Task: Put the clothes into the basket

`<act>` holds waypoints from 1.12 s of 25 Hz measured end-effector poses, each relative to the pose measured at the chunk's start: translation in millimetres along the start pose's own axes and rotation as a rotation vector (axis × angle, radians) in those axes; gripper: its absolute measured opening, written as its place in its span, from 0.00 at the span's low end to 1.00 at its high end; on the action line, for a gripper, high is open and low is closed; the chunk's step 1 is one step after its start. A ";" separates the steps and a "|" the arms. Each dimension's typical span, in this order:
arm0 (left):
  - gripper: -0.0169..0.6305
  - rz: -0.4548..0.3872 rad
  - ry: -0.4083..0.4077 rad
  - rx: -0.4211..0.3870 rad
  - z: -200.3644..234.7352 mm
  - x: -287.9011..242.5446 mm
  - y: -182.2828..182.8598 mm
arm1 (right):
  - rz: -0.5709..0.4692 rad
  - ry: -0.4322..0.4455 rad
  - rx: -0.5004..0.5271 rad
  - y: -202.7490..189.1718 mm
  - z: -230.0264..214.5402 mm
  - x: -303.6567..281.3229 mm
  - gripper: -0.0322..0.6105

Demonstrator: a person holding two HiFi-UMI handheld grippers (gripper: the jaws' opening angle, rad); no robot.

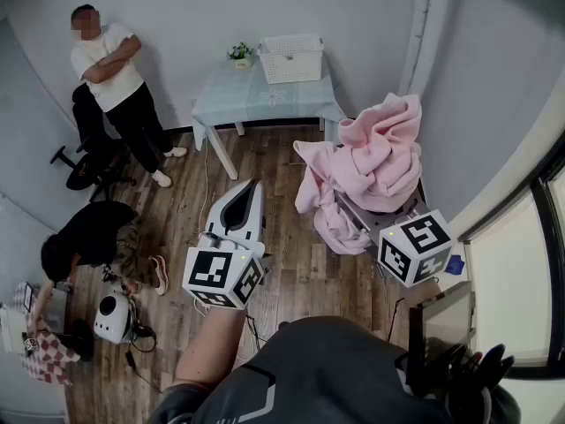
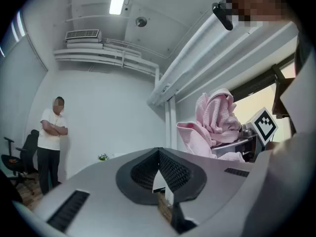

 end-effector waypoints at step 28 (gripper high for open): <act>0.04 -0.010 0.003 0.020 34.0 28.0 0.7 | 0.003 -0.009 0.029 11.2 37.9 -18.2 0.56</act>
Point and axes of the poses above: the fingertips, and each gripper's own axes: x backward along the fingers, z to its left, y out of its top, the point moved 5 cm from there along x, backward along the fingers, and after that the axes turned 7 degrees about -y, right-handed, at the moved point
